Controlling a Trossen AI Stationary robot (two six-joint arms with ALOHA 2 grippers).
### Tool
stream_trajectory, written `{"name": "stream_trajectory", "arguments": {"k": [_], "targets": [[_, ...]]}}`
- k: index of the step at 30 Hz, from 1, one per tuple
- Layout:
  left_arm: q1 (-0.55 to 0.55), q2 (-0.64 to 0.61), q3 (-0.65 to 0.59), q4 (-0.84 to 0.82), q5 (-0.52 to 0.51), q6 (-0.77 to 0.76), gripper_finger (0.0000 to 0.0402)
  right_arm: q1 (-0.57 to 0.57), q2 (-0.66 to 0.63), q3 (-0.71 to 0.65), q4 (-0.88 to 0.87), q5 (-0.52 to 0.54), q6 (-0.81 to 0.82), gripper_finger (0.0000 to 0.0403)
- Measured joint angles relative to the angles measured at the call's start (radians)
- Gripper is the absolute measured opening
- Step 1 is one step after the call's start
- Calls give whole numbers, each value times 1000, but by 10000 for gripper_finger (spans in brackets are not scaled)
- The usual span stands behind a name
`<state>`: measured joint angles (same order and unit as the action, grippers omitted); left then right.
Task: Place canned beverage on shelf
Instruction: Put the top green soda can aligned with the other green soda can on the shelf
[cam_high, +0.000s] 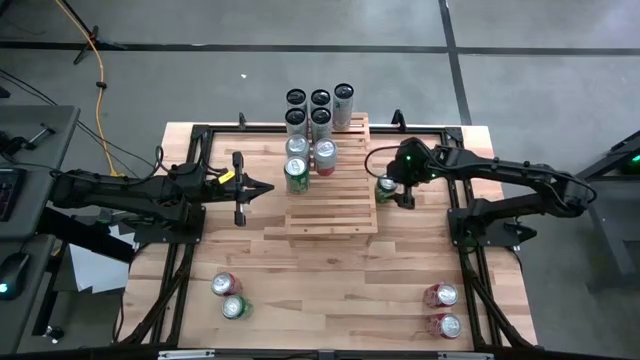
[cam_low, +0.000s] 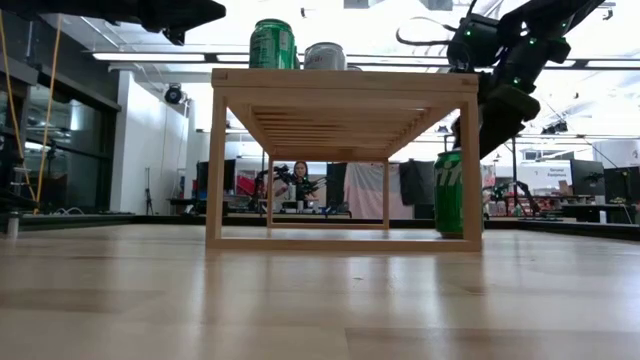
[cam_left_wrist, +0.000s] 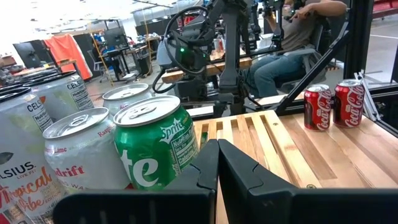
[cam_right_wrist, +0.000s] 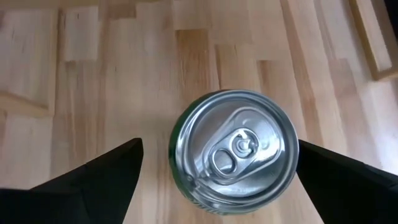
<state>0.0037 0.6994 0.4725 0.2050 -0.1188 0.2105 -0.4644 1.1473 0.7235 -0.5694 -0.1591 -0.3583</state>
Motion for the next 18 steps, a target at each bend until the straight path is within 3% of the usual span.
{"name": "stream_trajectory", "arguments": {"k": [18], "targets": [[0,1,0,0,0,0,0,0,0,0,47,5,125,392]]}}
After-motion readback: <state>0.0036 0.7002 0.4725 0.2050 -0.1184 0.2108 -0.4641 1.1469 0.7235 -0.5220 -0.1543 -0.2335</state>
